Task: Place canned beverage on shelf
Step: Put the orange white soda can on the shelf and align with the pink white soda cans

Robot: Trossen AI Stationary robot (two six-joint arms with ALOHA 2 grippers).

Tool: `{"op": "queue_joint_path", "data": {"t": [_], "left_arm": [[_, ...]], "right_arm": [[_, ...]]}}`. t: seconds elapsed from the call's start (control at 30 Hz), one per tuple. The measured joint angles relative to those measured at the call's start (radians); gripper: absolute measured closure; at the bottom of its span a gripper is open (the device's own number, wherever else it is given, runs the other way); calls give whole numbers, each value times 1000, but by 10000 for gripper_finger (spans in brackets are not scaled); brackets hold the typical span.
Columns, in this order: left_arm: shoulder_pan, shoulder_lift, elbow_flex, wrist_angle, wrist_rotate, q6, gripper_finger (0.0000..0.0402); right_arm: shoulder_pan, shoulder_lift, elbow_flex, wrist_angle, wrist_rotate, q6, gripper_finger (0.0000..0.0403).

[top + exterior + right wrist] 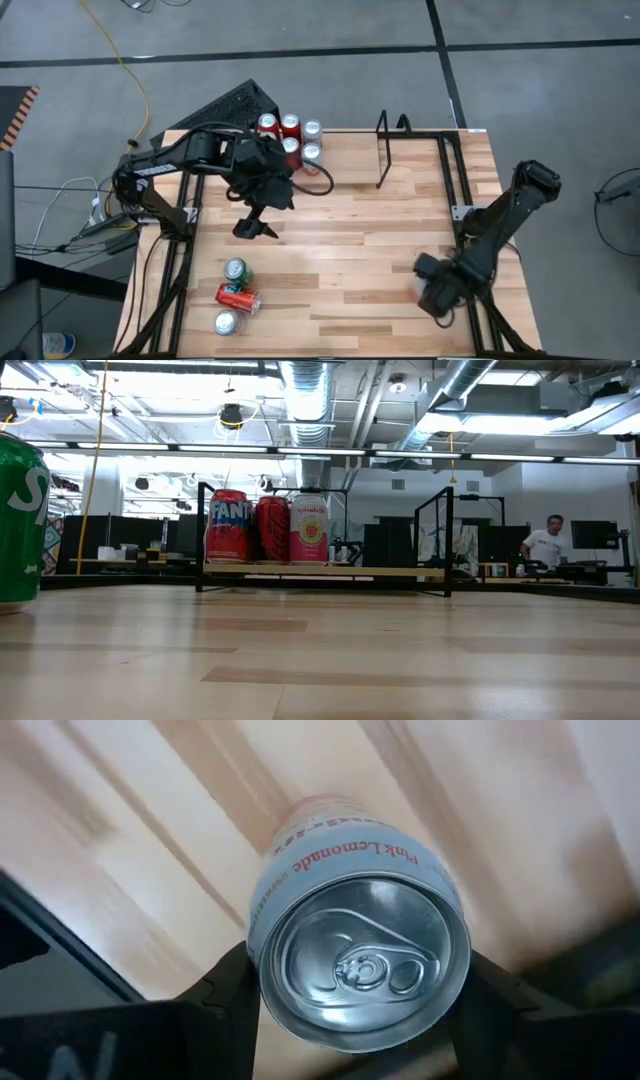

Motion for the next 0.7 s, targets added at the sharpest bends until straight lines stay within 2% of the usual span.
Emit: {"op": "queue_joint_path", "data": {"t": [0.1,0.33,0.53,0.7], "left_arm": [[-6,-5,0,-18,1,-7,35],[-25,-26,0,-61,4,-6,35],[-62,-77,0,-70,9,-6,35],[-104,-134,0,-61,8,-15,35]], "right_arm": [[-65,1,0,57,64,-226,178],[-217,7,3,169,62,-681,179],[-334,33,58,155,58,-1012,179],[-438,126,152,132,53,-1300,179]]}}
